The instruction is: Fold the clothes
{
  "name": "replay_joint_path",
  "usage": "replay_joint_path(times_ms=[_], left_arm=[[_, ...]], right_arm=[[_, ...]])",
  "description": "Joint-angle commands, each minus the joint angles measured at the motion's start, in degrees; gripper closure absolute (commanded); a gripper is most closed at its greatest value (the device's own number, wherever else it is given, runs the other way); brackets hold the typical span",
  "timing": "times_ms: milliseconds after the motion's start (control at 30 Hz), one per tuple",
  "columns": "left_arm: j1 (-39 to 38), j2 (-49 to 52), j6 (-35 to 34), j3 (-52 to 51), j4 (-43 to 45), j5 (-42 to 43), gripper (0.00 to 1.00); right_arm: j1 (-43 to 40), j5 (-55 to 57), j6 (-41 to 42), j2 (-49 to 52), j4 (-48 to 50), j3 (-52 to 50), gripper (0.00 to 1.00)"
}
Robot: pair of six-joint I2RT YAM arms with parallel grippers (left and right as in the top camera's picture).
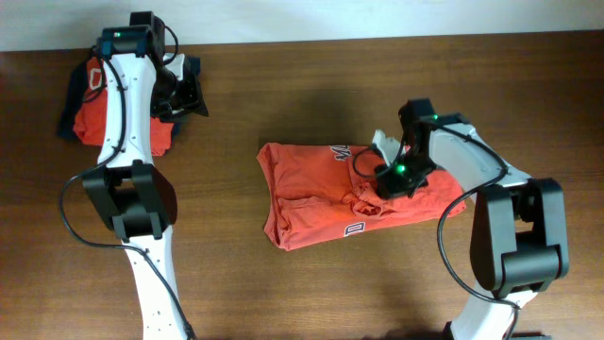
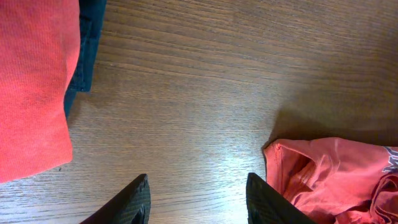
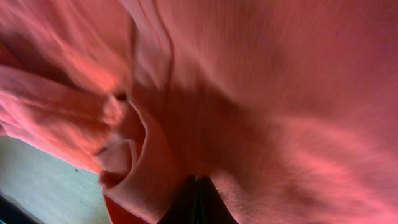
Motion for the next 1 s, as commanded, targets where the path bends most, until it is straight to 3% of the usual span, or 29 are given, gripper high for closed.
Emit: replay_joint_path(times_ms=[0,367,667,967], left_arm=[[0.2,0.0,0.9,0.7,0.0,-0.4,0.5],[0.2,0.0,0.9,0.7,0.1,-0.4,0.5],[0.2,0.0,0.9,0.7,0.3,-0.4,0.5],[0.2,0.0,0.9,0.7,0.3,-0.4,0.5]], right_arm=[[0.0,-2.4,-0.5,-0.1,-0.2,-2.9,0.96],[0.0,-5.2,-0.5,-0.1,6.9,-10.0,0.95],[0.0,-10.1,-0.6,-0.3,-0.5,2.8,0.96],[0.0,-7.8,-0.5,-0.2,9.5,1.6,0.95]])
